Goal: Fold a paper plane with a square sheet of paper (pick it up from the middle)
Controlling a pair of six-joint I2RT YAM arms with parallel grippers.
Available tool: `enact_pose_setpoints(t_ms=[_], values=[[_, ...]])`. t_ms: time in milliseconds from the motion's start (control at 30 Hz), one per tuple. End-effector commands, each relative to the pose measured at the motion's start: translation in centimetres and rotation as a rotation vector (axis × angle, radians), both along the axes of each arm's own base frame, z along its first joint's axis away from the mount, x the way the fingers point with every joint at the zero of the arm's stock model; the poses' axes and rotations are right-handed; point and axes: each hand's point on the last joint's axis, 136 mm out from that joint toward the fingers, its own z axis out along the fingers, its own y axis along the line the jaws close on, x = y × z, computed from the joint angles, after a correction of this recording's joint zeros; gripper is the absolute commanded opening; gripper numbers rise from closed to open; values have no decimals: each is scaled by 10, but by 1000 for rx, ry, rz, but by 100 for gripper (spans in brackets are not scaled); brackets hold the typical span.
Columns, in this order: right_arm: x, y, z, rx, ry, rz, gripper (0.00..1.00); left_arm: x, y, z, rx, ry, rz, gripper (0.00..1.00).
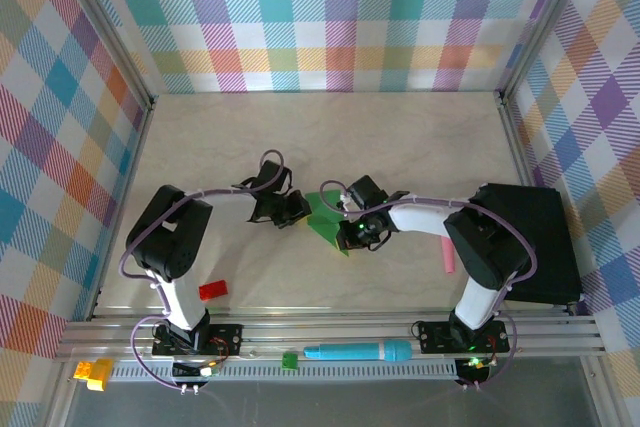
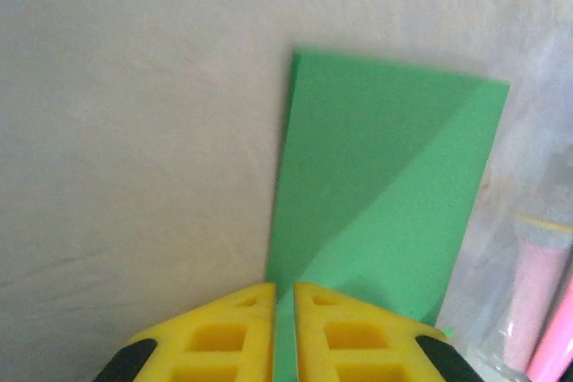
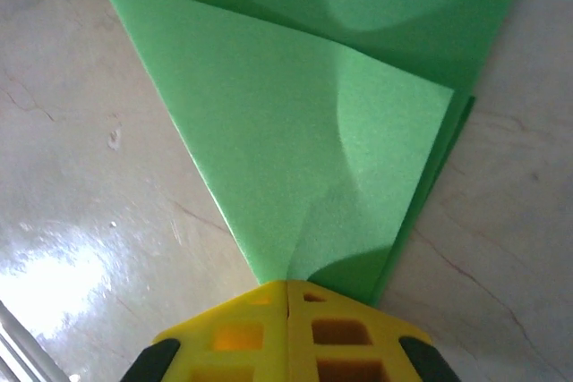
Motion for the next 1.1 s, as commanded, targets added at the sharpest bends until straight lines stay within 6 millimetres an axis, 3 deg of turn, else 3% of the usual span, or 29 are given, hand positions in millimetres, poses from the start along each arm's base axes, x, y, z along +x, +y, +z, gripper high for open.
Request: enact_pose_setpoints(t_ms=[0,133,367,600,867,1067], values=[[6,9,38,88,-52,30,0,11,14,37,17,-69,57,16],[13,19,70,202,-90,-54,13,3,21,56,-14,-103,114,26],[14,16,55,214,-2,-214,28,-28,10,48,-148,-50,145,41],[21,11,31,139,41,-271,29,-43,-13,35,-211,-10,97,49],[25,5,33,149,29,-298,30,-47,-33,23,-273,8,-11,53],[26,2,30,145,32,-305,25,-49,-43,23,-310,-13,-86,52]])
